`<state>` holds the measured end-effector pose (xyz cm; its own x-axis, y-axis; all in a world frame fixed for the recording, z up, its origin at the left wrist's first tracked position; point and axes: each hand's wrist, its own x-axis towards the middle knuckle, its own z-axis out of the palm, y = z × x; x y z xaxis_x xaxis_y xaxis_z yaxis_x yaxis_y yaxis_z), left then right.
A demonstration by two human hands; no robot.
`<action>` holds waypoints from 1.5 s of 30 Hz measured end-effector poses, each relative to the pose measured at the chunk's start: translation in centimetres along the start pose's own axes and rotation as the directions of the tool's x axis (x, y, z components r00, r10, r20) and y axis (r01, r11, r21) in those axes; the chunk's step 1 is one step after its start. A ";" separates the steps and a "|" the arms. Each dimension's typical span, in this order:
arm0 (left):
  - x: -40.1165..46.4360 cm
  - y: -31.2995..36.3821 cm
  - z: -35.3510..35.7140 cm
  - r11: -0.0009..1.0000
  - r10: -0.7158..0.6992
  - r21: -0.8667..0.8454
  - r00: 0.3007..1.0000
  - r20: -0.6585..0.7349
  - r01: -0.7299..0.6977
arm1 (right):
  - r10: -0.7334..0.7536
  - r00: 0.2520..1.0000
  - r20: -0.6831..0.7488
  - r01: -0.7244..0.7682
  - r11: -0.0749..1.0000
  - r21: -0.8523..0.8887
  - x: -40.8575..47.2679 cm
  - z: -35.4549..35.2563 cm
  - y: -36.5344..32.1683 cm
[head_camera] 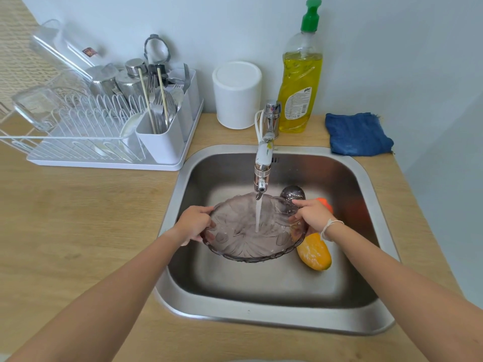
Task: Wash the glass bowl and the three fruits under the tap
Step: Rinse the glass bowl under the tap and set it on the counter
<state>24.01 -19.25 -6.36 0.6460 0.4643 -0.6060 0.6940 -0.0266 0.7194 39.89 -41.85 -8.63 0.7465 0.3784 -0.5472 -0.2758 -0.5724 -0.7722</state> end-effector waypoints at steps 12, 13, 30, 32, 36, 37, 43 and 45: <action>0.2 2.1 -2.0 0.916 0.362 0.257 0.910 -0.201 -0.307 | -0.088 0.996 -0.022 0.090 0.950 0.299 -0.9 2.2 0.5; 0.4 1.9 -1.9 0.915 0.381 0.231 0.899 -0.218 -0.332 | -0.123 0.991 -0.046 0.131 0.945 0.299 -0.9 2.1 0.6; 1.5 -2.5 2.9 0.877 0.236 -0.338 0.919 -0.316 -0.341 | -0.594 0.775 -0.218 0.542 0.801 -0.256 -2.7 -0.3 -0.2; 1.7 -2.7 3.1 0.863 0.238 -0.355 0.909 -0.342 -0.359 | -0.622 0.751 -0.220 0.561 0.778 -0.284 -2.9 -0.3 -0.2; 1.6 -2.9 3.2 0.830 0.262 -0.376 0.883 -0.388 -0.412 | -0.652 0.723 -0.228 0.591 0.755 -0.284 -3.1 -0.1 -0.2; 1.6 -3.0 3.2 0.825 0.272 -0.373 0.877 -0.396 -0.424 | -0.655 0.720 -0.229 0.598 0.753 -0.275 -3.1 0.0 -0.2; 1.5 -3.2 3.1 0.815 0.298 -0.364 0.866 -0.401 -0.450 | -0.667 0.703 -0.247 0.619 0.745 -0.250 -3.2 0.0 0.0; 1.3 -3.1 3.0 0.816 0.312 -0.349 0.860 -0.404 -0.460 | -0.664 0.706 -0.245 0.616 0.747 -0.250 -3.3 0.1 -0.1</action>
<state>23.66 -21.23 -10.46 0.6439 0.7484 -0.1593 0.1579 0.0737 0.9847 37.39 -42.95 -6.85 0.8588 0.4694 0.2054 0.4052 -0.3768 -0.8330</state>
